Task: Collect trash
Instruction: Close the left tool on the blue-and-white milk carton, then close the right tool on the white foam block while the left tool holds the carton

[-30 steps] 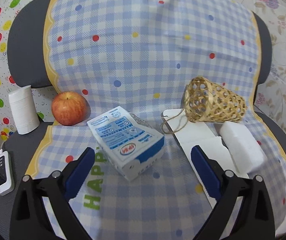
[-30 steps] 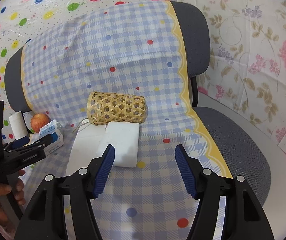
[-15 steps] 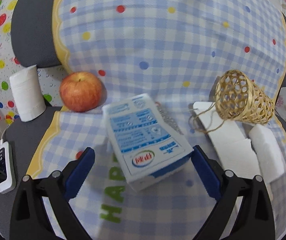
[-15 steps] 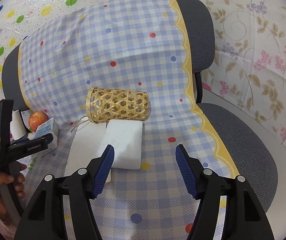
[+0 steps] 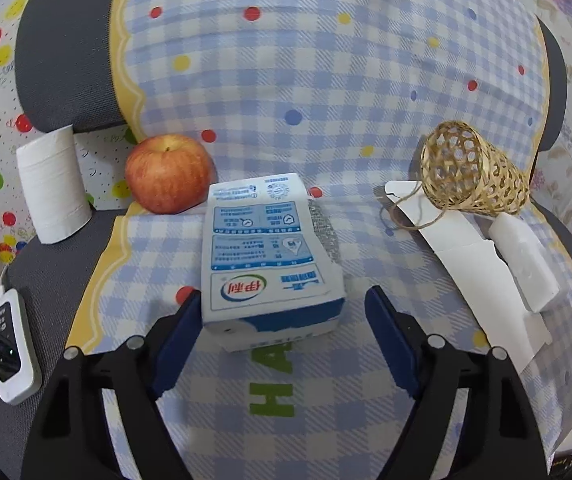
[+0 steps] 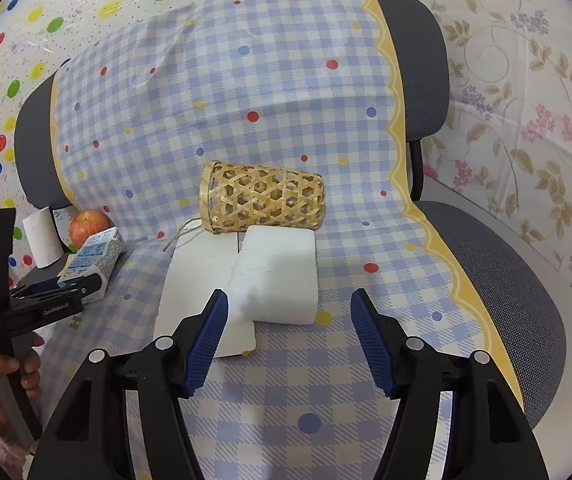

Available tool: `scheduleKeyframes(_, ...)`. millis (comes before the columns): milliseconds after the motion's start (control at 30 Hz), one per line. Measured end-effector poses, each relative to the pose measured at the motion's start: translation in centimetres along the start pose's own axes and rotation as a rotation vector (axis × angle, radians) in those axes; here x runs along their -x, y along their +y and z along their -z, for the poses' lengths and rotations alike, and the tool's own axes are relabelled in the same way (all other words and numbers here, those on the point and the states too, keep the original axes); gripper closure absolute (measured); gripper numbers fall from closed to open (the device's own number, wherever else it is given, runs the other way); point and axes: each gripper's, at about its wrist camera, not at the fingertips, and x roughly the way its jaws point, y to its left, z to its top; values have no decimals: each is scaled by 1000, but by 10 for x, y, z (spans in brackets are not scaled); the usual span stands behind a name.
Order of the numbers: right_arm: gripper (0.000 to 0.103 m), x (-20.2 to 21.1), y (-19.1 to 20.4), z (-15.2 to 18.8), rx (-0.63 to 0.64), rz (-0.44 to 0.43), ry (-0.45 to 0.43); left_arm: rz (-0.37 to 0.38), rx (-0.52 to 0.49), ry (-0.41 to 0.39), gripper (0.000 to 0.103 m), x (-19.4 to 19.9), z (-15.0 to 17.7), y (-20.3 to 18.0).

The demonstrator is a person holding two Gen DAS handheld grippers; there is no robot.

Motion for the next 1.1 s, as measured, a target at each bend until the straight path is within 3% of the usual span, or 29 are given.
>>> scheduleKeyframes(167,44,3,3,-1,15,4,-4,-47,4,-11,37,3,0,2)
scheduleKeyframes(300,45,-2,2,2,20,10,15,81,5,-61,37,29,16,2)
scheduleKeyframes(533,44,-24,6,8,6,-3,56,195,-83,-88,37,64,48,-20)
scheduleKeyframes(667,63,-32,-2,8,-24,25,48,194,-140,-111,37,71,55,-34)
scheduleKeyframes(800,61,-39,-12,3,-80,-16,48,183,-159,-121,37,70,53,-40)
scheduleKeyframes(900,58,-46,-15,-5,-91,1,47,186,-157,-118,37,68,50,-40)
scheduleKeyframes(1000,47,-62,-18,-9,-133,-39,105,184,-155,-115,36,67,50,-40)
scheduleKeyframes(1100,45,-71,-15,-7,-163,-84,143,180,-156,-105,36,65,52,-38)
